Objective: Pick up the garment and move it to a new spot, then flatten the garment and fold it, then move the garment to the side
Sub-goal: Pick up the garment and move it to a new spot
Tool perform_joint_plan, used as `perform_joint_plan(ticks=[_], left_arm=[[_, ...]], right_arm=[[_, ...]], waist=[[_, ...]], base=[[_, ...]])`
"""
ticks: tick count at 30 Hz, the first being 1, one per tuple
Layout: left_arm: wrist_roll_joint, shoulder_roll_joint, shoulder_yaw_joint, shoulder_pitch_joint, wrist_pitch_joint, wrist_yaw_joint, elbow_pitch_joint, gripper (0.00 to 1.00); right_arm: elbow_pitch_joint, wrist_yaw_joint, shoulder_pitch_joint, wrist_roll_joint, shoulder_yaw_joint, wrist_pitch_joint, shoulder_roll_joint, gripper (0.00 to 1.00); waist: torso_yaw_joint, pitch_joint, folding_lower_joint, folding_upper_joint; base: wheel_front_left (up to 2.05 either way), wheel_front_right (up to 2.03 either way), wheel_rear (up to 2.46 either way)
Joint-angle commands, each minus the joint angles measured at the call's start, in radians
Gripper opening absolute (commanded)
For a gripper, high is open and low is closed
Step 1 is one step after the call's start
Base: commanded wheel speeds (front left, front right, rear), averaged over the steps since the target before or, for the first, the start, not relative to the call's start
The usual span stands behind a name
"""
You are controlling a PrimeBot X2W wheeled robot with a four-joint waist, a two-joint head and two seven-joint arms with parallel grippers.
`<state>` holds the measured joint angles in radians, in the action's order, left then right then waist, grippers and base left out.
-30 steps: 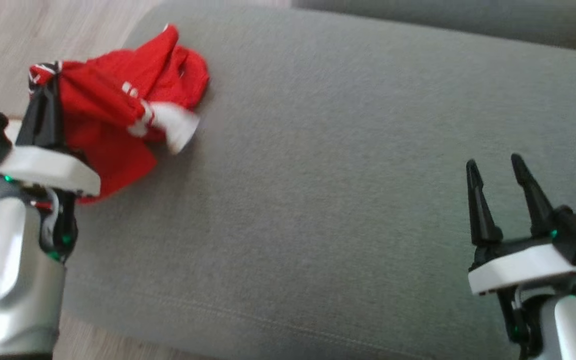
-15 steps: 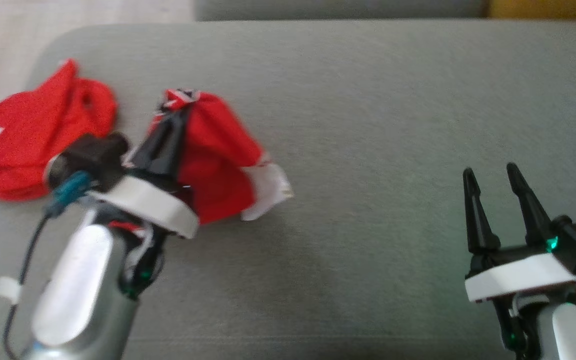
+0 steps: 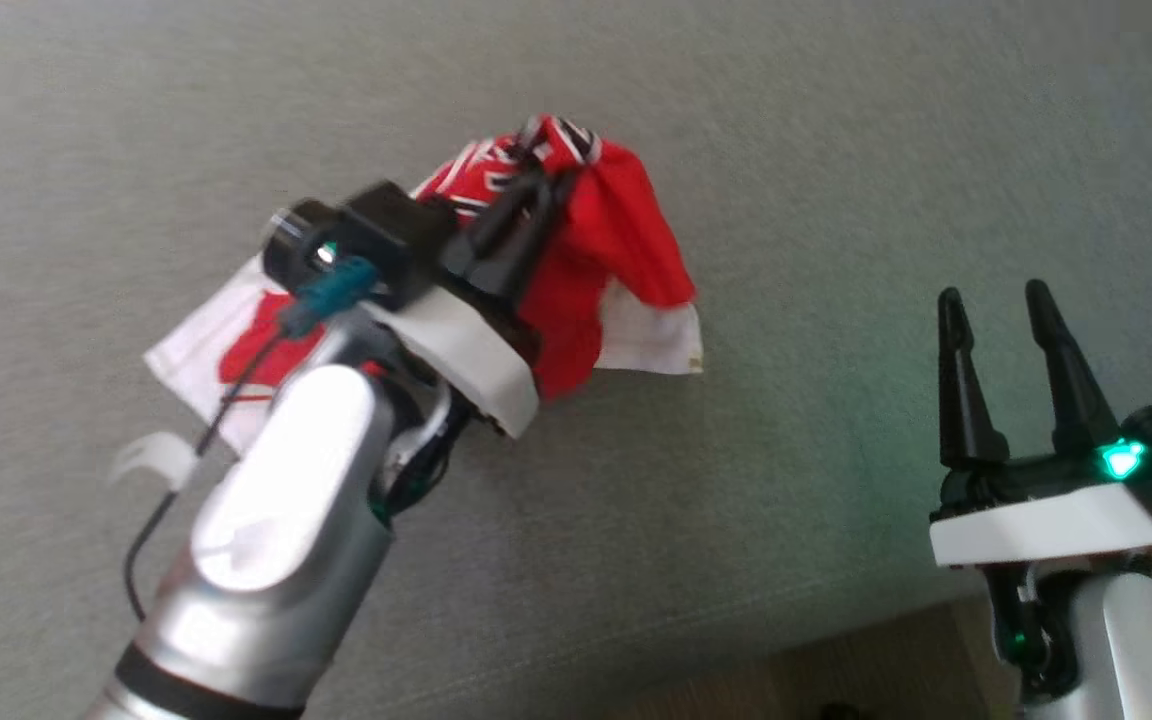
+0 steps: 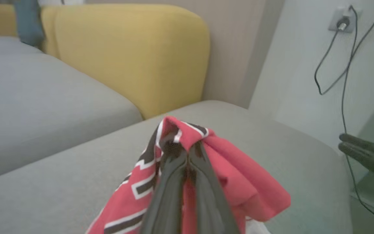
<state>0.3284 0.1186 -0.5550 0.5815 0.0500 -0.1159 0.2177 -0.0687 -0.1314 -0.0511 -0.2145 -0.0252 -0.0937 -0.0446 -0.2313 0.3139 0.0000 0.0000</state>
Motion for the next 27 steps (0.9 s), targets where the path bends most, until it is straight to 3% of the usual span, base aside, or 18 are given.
perform_joint_plan(ticks=[1,4,5,6,15,27], left_arm=[[0.001,0.009,0.016,0.040,-0.001,-0.004,-0.014,0.00],[0.008,0.005,-0.030,0.044,-0.005,-0.009,0.039,0.00],[0.005,0.006,-0.042,0.046,0.003,-0.009,0.051,0.29],[0.002,0.006,-0.053,0.046,0.014,-0.010,0.061,1.00],[0.022,0.051,-0.102,-0.032,0.131,-0.009,0.014,1.00],[0.097,0.164,0.167,-0.251,0.208,0.173,-0.104,1.00]], right_arm=[[-0.025,0.001,-0.028,-0.007,-0.026,-0.014,-0.006,1.00],[-0.009,0.001,-0.033,-0.015,-0.027,-0.029,-0.006,1.00],[-0.004,0.001,-0.035,-0.018,-0.026,-0.033,-0.006,1.00],[0.002,0.001,-0.037,-0.020,-0.025,-0.036,-0.006,1.00],[0.034,0.001,-0.043,-0.006,-0.017,-0.034,-0.006,1.00],[0.017,0.001,-0.028,0.048,0.005,0.030,-0.006,1.00]], waist=[[-0.049,0.051,0.0000,0.0000],[-0.052,0.063,0.0000,0.0000],[-0.051,0.065,0.0000,0.0000],[-0.049,0.065,0.0000,0.0000],[0.026,0.001,0.0000,0.0000],[0.189,-0.091,0.0000,0.0000]], base=[[0.00,0.00,0.00],[0.00,0.00,0.00],[0.00,0.00,0.00],[0.00,0.00,0.00],[0.00,0.00,0.00],[0.00,0.00,0.00]])
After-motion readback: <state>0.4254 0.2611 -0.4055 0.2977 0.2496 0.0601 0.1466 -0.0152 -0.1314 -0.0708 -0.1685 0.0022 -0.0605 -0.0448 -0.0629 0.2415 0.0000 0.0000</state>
